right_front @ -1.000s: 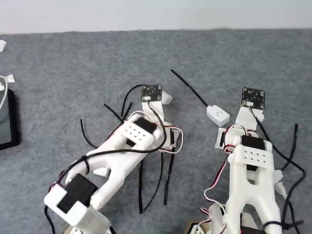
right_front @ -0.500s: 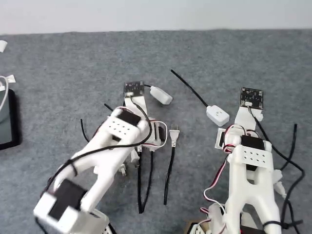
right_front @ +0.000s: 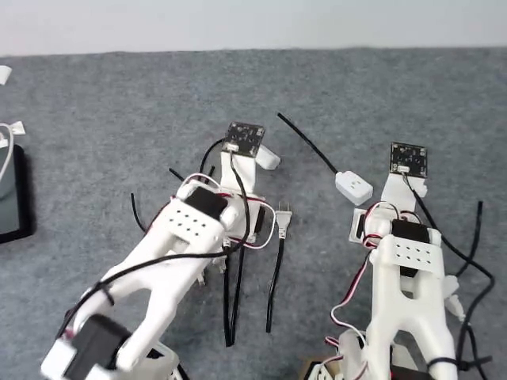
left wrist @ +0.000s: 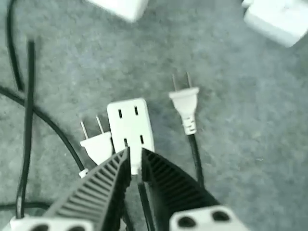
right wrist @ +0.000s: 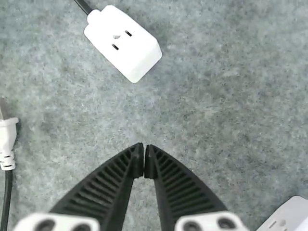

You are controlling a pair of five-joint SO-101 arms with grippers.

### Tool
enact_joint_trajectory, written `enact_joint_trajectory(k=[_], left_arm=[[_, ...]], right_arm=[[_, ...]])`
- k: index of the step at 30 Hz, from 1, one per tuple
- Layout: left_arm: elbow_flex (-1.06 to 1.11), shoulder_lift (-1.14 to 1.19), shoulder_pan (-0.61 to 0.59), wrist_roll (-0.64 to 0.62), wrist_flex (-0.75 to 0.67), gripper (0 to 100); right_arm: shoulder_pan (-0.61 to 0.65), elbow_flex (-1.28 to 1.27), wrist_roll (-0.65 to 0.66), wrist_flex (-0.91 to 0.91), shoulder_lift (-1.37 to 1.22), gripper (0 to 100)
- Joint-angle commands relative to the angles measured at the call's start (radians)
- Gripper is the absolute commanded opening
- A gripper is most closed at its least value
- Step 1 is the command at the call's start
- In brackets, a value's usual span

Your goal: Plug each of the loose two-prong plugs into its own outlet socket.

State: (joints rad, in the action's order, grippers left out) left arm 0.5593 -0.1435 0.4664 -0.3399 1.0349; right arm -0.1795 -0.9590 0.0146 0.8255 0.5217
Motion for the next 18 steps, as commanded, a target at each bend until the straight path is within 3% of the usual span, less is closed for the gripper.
enact_joint_trajectory(k=[1, 7, 13, 16, 18], left_arm=[[-0.062, 0.078, -0.035, 0.008, -0.032, 1], [-0.03, 0.135, -0.046, 0.011, -0.084, 1], [0.151, -0.005, -0.058, 0.124, -0.127, 1], [0.263, -0.124, -0.114, 0.126, -0.207, 1], [0.292, -0.193, -0.163, 0.124, -0.247, 1]], right_arm=[[0.044, 0.049, -0.012, -0.019, 0.001, 3.9], [0.236, 0.012, -0.121, -0.019, 0.001, 4.1], [0.404, -0.017, 0.051, 0.028, 0.002, 4.1], [0.403, -0.017, -0.009, 0.021, 0.002, 4.1], [0.409, -0.017, -0.126, 0.019, 0.002, 4.2]])
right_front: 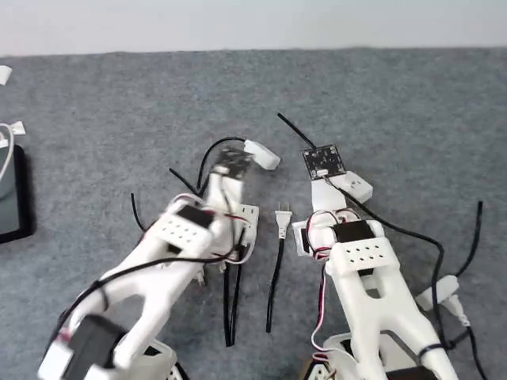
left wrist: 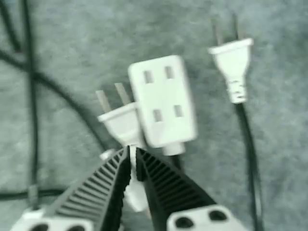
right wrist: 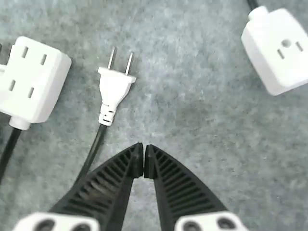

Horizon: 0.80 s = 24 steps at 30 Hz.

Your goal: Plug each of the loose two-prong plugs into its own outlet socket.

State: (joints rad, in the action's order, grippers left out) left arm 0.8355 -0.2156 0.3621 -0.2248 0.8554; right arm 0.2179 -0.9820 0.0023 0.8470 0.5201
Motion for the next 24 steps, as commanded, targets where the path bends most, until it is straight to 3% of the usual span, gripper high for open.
enact_joint_trajectory(k=[1, 6, 9, 17, 22, 24], left_arm=[[0.019, -0.147, -0.083, 0.009, -0.071, 1], [0.024, -0.169, -0.144, 0.009, -0.069, 1], [0.056, -0.17, -0.149, 0.017, -0.074, 1], [0.091, -0.175, -0.149, 0.106, -0.118, 1], [0.116, -0.178, -0.149, 0.115, -0.15, 1], [0.116, -0.18, -0.15, 0.115, -0.15, 1]], right_arm=[[0.019, 0.006, -0.164, -0.002, 0.004, 4.3], [0.166, -0.014, -0.209, -0.028, -0.048, 12.4], [0.202, -0.011, -0.098, 0.013, -0.096, 11.3], [0.137, -0.014, 0.551, 0.197, 0.025, 8.0], [0.165, -0.166, 1.274, 0.289, 0.124, 8.0], [0.165, -0.206, 1.47, 0.303, 0.145, 8.0]])
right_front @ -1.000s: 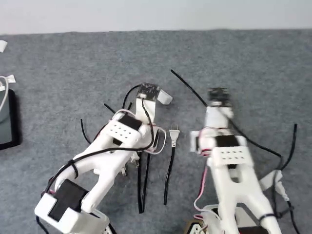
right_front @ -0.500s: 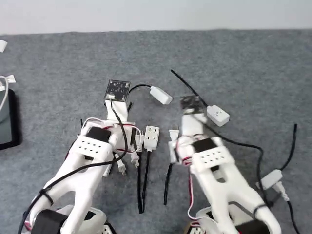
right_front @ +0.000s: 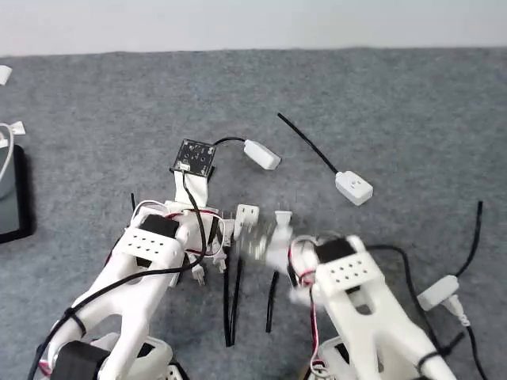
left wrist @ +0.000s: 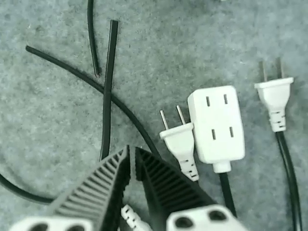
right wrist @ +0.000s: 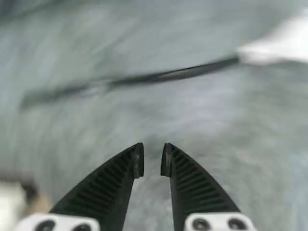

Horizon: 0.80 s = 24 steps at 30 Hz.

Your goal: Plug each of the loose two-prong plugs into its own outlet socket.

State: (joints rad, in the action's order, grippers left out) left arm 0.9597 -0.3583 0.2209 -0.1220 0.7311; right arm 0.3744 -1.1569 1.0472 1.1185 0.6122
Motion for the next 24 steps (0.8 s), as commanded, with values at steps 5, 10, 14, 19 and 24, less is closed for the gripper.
enact_joint_trajectory(k=[5, 10, 14, 19, 24], left_arm=[[-0.018, -0.037, -0.049, 0.014, -0.031, 1], [-0.054, -0.037, -0.141, 0.014, -0.041, 1], [-0.07, -0.037, -0.184, 0.014, -0.044, 1], [-0.07, -0.037, -0.189, 0.015, -0.057, 1], [-0.07, -0.037, -0.187, 0.071, -0.057, 1]], right_arm=[[0.021, -0.034, 0.506, -0.044, 0.058, 8.0], [0.044, -0.026, 0.615, -0.113, 0.058, 8.0], [0.035, 0.006, 0.628, -0.199, 0.056, 8.0], [0.001, 0.014, 0.783, -0.252, 0.056, 10.6], [-0.022, 0.023, 0.792, -0.41, -0.002, 14.1]])
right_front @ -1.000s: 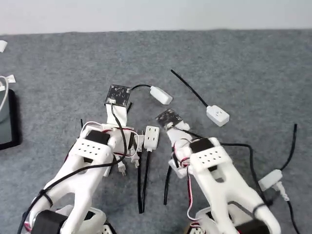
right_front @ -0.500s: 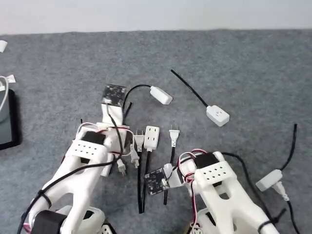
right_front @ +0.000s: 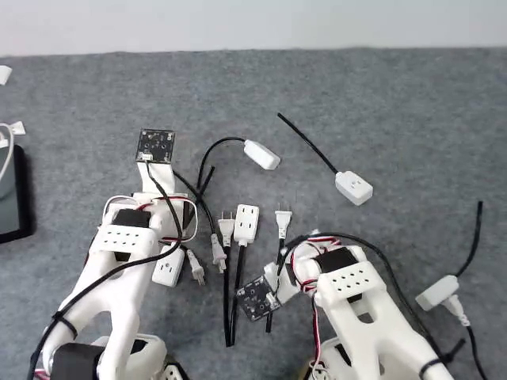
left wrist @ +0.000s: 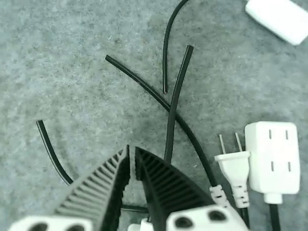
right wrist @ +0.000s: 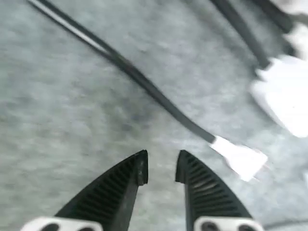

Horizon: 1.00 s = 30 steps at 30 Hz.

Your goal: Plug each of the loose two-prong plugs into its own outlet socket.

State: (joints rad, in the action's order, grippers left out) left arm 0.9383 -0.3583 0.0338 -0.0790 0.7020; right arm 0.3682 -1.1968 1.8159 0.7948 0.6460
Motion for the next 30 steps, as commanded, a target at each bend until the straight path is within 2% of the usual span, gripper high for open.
enact_joint_trajectory(k=[1, 10, 12, 16, 30], left_arm=[[-0.048, -0.037, 0.0, 0.028, -0.028, 1], [-0.041, -0.037, -0.002, 0.032, -0.06, 1], [-0.041, -0.037, -0.002, 0.032, -0.061, 1], [-0.041, -0.037, -0.002, 0.032, -0.061, 1], [-0.041, -0.034, -0.002, 0.035, -0.061, 1]], right_arm=[[-0.016, 0.078, 0.023, -0.107, -0.065, 14.0], [-0.021, 0.404, 0.002, -0.11, -0.473, 14.1], [-0.021, 0.468, -0.017, -0.061, -0.524, 14.3], [-0.019, 0.549, -0.018, 0.051, -0.552, 14.3], [-0.012, 0.621, -0.018, 0.022, -0.656, 14.3]])
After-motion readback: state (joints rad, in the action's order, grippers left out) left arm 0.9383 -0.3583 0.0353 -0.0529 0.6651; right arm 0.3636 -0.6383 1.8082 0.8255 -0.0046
